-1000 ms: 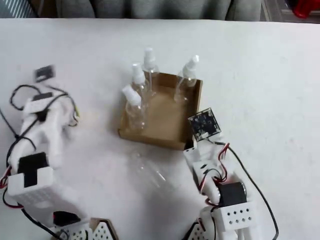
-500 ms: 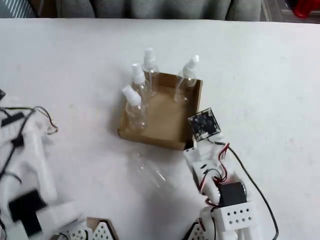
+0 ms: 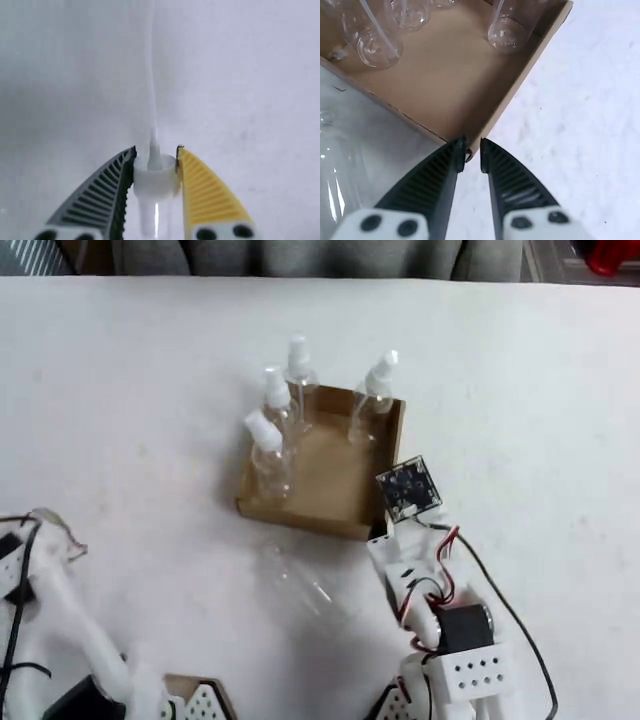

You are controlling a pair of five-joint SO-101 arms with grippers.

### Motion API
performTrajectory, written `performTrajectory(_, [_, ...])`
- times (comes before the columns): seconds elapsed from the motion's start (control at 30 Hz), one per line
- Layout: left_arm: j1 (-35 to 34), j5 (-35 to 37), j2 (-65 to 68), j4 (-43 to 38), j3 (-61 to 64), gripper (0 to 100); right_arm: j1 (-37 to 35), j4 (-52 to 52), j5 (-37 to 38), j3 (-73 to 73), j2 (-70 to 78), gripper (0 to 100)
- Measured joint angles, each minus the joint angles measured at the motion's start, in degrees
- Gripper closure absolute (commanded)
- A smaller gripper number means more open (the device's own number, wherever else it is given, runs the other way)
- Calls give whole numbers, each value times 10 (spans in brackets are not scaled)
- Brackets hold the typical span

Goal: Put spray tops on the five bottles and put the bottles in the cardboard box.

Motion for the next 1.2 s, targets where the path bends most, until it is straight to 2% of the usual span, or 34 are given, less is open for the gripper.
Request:
performTrajectory(0.07, [-28,-17,0,0,4,896,0,0,0,0,0,981])
performTrajectory(0.2, [-57,-29,0,0,9,683,0,0,0,0,0,981])
performTrajectory(0.27, [-61,-29,0,5,9,641,0,0,0,0,0,981])
performTrajectory(0.5, [-66,-31,0,7,9,700,0,0,0,11,0,982])
performTrajectory(0.67, [-65,-100,0,18,9,812,0,0,0,11,0,982])
performTrajectory(0.8, [-67,-187,0,74,-19,907,0,0,0,11,0,982])
performTrajectory(0.93, [-67,-308,0,150,-83,932,0,0,0,11,0,982])
performTrajectory(1.07, [-66,-473,0,195,-105,934,0,0,0,11,0,982])
performTrajectory(1.2, [-61,-656,0,203,-102,935,0,0,0,11,0,982])
